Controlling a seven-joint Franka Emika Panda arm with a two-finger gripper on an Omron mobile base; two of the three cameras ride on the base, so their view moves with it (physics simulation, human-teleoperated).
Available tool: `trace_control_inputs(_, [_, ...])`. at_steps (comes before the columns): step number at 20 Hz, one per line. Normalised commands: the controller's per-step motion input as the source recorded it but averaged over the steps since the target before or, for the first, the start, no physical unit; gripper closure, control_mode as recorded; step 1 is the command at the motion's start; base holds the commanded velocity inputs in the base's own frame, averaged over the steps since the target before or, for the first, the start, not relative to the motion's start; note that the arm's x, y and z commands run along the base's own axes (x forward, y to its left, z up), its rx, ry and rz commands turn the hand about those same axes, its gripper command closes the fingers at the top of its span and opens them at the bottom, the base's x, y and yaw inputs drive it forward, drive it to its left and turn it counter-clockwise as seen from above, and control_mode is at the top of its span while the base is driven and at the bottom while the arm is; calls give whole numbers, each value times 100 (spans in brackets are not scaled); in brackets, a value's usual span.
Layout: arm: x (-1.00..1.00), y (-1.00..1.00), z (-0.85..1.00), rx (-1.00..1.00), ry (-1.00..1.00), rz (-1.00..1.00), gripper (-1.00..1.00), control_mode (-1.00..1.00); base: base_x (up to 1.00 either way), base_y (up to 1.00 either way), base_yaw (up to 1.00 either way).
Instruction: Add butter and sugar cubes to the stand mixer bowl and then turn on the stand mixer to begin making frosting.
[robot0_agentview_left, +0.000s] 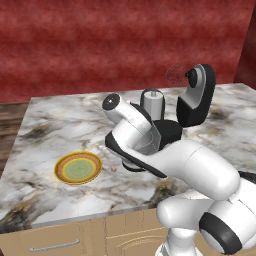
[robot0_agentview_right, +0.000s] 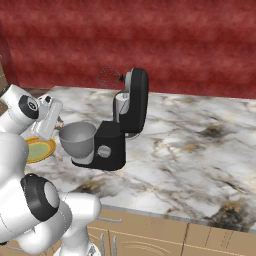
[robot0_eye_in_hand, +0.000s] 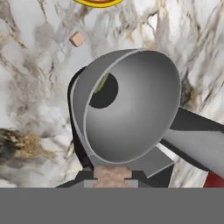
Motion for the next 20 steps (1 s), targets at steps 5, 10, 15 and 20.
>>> trace_control_inputs(5, [17,-2,-10,5,0,-5,100,-100,0,0,0])
trace_control_inputs(10, [43,0,-2,5,3,-8,100,-100,0,0,0])
trace_control_inputs(15, [41,0,-8,4,7,-9,100,-100,0,0,0])
trace_control_inputs(20, [17,0,-32,4,10,-9,100,-100,0,0,0])
